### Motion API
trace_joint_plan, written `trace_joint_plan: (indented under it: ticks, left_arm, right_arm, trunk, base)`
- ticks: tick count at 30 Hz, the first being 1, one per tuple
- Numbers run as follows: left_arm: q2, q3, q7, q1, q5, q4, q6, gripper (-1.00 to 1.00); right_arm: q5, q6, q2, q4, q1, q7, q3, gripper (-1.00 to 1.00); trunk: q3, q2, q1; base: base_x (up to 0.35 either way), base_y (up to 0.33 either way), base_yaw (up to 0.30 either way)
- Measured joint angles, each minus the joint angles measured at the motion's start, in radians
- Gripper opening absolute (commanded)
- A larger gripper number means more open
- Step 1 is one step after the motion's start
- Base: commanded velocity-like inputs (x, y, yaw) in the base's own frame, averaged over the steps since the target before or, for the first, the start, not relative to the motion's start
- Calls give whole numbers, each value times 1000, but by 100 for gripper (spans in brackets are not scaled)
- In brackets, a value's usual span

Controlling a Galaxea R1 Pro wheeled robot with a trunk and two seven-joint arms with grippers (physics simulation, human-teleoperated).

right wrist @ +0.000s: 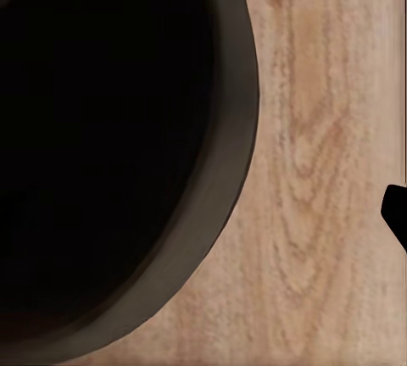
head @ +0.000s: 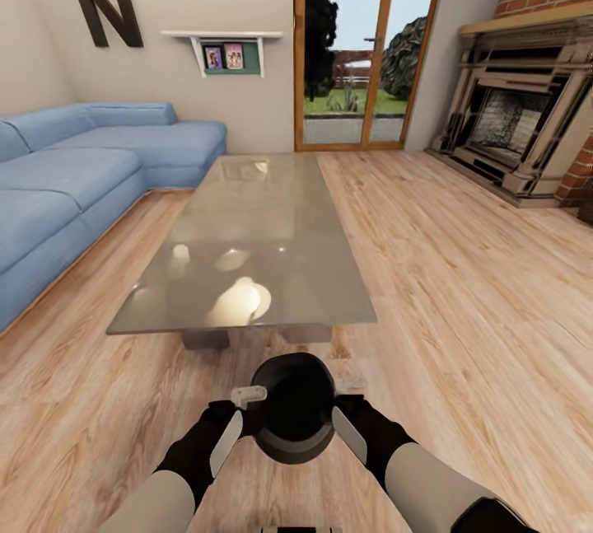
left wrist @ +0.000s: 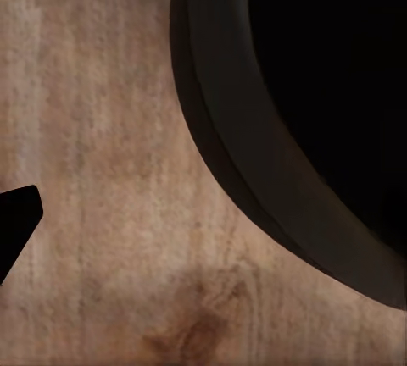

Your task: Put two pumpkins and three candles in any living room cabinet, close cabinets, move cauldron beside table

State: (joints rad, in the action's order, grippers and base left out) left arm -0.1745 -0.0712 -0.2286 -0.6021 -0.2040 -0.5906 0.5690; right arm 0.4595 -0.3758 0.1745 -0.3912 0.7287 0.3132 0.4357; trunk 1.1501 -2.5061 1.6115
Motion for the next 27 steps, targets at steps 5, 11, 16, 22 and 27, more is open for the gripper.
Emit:
trace_joint_plan:
  ticks: [5,11,16,22,27]
  left_arm:
    - [0,-1,0,0,0,0,6,100]
    - [0,0,0,0,0,-7,21,100]
    - [0,0,0,0,0,-9,42,100]
    - [0,4,0,0,0,-38,75,100]
    - [0,81,0,1,0,-110,144,100]
  right_arm:
    - [3,1,0,0,0,0,-1,100]
    - [4,-1,0,-4,0,1,-2,100]
    - [4,-4,0,-5,0,0,-2,100]
    - [4,-2,0,-5,0,1,-2,100]
    - [4,-4,0,-6,0,2,-2,100]
  trunk:
    - [-19,1,-2]
    - [-43,3,-5]
    - [-62,4,-7]
    - [-85,5,-10]
    - [-104,14,-16]
  base:
    - [-75,0,0]
    - [-189,0,0]
    - [-24,0,0]
    - [-2,0,0]
    - [0,0,0]
